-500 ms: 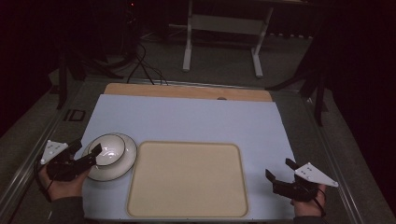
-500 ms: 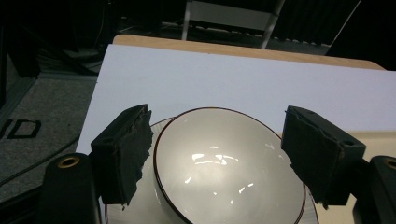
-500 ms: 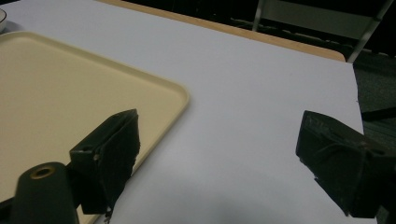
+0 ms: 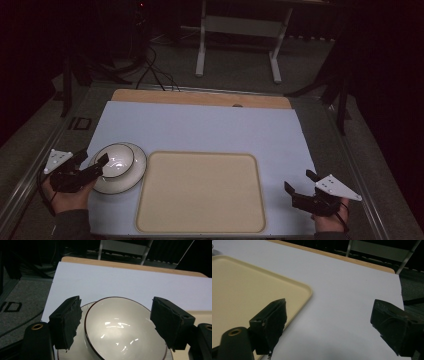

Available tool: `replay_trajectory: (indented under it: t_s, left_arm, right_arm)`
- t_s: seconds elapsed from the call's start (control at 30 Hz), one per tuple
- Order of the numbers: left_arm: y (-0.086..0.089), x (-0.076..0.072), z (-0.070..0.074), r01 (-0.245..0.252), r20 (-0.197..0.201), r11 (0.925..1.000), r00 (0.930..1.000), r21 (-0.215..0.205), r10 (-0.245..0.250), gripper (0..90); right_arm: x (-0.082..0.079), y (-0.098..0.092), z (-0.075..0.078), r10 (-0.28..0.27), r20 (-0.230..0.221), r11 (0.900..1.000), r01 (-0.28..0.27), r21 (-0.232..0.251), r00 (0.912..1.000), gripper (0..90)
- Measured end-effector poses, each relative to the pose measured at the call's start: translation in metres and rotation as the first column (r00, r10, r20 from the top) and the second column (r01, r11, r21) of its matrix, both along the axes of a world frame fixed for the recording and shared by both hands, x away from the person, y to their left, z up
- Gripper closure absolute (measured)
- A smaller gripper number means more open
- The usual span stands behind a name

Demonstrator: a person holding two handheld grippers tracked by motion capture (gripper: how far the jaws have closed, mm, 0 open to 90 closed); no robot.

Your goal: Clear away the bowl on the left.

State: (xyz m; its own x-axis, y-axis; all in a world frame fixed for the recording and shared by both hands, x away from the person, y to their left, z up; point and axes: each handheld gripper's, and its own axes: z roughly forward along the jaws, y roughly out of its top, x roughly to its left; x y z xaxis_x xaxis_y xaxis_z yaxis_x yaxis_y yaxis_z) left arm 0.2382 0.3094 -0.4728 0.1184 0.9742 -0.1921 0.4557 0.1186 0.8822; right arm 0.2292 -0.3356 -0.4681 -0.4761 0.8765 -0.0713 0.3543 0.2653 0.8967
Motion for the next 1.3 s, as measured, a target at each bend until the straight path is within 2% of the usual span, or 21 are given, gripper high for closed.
replay_trajectory:
  t_s: [0.13, 0.4, 0.63, 0.77, 0.83, 0.9, 1.03, 1.3]
  left_arm:
    - [0.0, 0.004, -0.002, -0.006, -0.017, 0.9999, 0.9998, 0.011, 0.006, 26.4]
    - [0.004, 0.009, -0.004, -0.014, -0.029, 0.9999, 0.9995, 0.002, 0.014, 28.0]
    - [0.011, 0.016, -0.01, -0.026, -0.074, 0.9993, 0.997, -0.027, 0.024, 31.3]
    - [0.012, 0.018, -0.011, -0.024, -0.088, 0.9994, 0.9959, -0.026, 0.022, 32.9]
    - [0.012, 0.021, -0.014, -0.028, -0.117, 0.9995, 0.9928, -0.017, 0.026, 34.9]
    - [0.012, 0.022, -0.015, -0.029, -0.124, 0.9994, 0.992, -0.017, 0.027, 35.9]
    - [0.012, 0.026, -0.018, -0.033, -0.163, 0.9994, 0.9861, -0.008, 0.032, 37.3]
    - [0.012, 0.03, -0.023, -0.026, -0.22, 0.9994, 0.9753, -0.023, 0.02, 42.5]
  right_arm:
    - [0.0, 0.0, 0.0, -0.001, 0.002, 1.0, 0.001, 0.002, 1.0, 13.3]
    - [0.001, 0.0, 0.0, -0.002, -0.003, 1.0, 0.002, -0.003, 1.0, 13.3]
    - [0.001, 0.0, 0.0, -0.003, -0.001, 1.0, 0.003, -0.008, 1.0, 13.3]
    - [0.001, 0.0, 0.0, -0.002, -0.003, 1.0, 0.002, -0.008, 1.0, 13.3]
    - [0.0, 0.0, 0.0, -0.003, -0.001, 1.0, 0.003, -0.006, 1.0, 13.3]
    - [0.0, 0.0, 0.0, -0.003, 0.0, 1.0, 0.003, -0.005, 1.0, 13.3]
    - [0.0, 0.0, 0.0, -0.002, 0.001, 1.0, 0.002, -0.006, 1.0, 13.3]
    - [0.0, 0.0, 0.0, -0.001, 0.001, 1.0, 0.001, -0.005, 1.0, 13.3]
